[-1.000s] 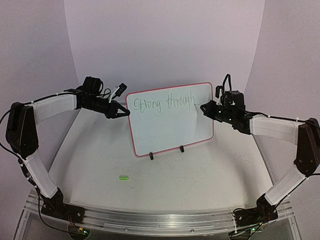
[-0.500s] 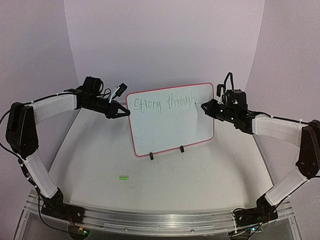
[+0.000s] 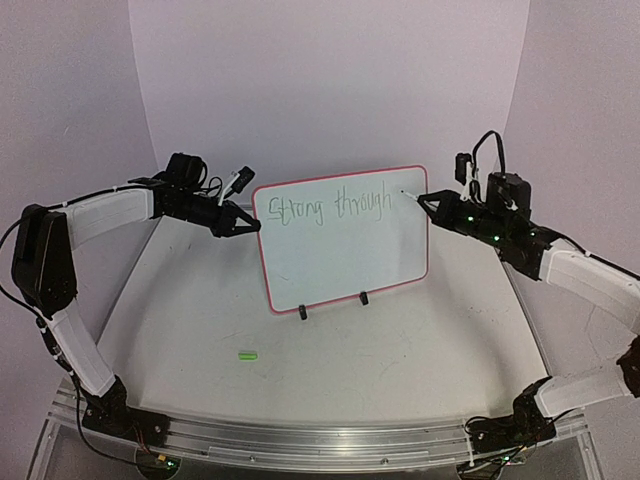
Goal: Write a sentence on the whiteboard
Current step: Write a sentence at the center of the board.
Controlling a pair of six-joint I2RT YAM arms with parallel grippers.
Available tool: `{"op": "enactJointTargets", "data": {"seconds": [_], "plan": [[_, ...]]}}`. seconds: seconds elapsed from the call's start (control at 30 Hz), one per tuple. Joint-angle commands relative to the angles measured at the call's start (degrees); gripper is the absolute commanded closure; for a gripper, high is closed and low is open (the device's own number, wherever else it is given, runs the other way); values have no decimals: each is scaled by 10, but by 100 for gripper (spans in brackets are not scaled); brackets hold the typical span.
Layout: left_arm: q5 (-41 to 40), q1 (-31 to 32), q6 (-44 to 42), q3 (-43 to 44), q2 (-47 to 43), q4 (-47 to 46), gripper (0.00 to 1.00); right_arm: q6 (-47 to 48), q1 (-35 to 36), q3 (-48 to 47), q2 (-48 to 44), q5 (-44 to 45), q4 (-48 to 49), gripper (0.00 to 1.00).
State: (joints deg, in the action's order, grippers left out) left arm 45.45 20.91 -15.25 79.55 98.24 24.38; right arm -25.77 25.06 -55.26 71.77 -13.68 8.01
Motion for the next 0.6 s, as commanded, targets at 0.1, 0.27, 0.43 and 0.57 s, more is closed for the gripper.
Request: {"op": "enactJointTargets", "data": {"seconds": [0.1,0.27,0.43,0.57], "plan": [[-38,15,-47,-4,7,52,100,22,5,11,3,18,-15,100],[-40,16,-48,-4,8,52,100,28,2,-30,49,63,-25,100],[-41,16,-49,-3,8,53,100,35,-12,-65,86,59,-24,100],[-42,16,-49,-3,8,53,100,39,-22,-80,105,57,-23,100]]}}
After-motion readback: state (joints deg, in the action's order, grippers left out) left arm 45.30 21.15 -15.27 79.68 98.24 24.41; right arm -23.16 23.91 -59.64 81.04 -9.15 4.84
